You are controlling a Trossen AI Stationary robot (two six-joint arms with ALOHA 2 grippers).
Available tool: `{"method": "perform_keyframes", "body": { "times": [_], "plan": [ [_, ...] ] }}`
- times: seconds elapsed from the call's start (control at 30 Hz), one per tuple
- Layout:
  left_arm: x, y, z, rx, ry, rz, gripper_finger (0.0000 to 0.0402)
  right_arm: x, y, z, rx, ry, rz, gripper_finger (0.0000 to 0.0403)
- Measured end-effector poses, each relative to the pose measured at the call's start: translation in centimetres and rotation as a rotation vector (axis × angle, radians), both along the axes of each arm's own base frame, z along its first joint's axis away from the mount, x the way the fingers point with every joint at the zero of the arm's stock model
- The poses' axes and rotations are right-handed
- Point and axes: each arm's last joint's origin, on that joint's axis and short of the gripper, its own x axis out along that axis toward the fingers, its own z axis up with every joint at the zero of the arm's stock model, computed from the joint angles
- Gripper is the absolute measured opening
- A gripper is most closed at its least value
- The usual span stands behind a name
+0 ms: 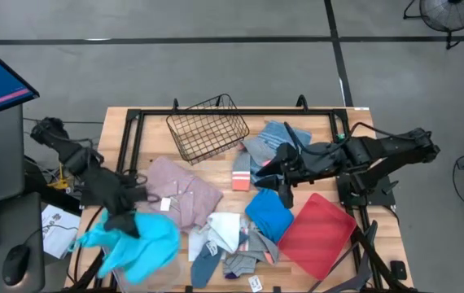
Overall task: Pick & Place Cloths
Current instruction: Put the light blue shorts into the transparent bin
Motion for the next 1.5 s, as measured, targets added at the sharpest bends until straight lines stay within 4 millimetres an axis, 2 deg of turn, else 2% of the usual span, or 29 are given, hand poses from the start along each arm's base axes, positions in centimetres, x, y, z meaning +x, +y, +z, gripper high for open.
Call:
{"method": "perform_keyframes", "body": {
  "times": [0.1,0.37,0.47,0.7,0.93,1.07,1.23,1.5],
  "plan": [
    [0.1,-1.0,-0.9,0.012,0.141,0.029,0.0002,0.3,0.1,-0.4,-0.006,0.019,0.0,0.0153],
    [1.6,-2.4,-2.8,0.026,0.371,0.133,0.0003,0.5,0.0,-0.5,-0.015,0.025,-0.003,0.0141],
    [1.5,-2.8,-3.2,0.019,0.478,0.151,0.0004,0.5,0.0,-0.6,-0.015,0.025,-0.003,0.0137],
    [1.1,-3.0,-3.4,-0.011,0.581,0.206,0.0003,0.4,-0.1,-0.7,-0.023,0.043,-0.001,0.0132],
    [-0.2,-3.5,-3.2,-0.058,0.747,0.179,0.0003,0.4,-0.1,-0.8,-0.032,0.05,0.002,0.0133],
    [-0.8,-3.5,-2.5,-0.128,0.766,0.187,0.0003,0.4,-0.1,-0.8,-0.05,0.052,0.009,0.0132],
    [-0.9,-3.2,-0.4,-0.235,0.72,0.241,0.0003,0.3,-0.2,-0.9,-0.053,0.064,0.008,0.0131],
    [1.1,-5.1,-2.1,-0.143,0.729,0.261,0.0002,0.4,-0.1,-1.5,-0.067,0.113,0.009,0.0131]
  ]
}}
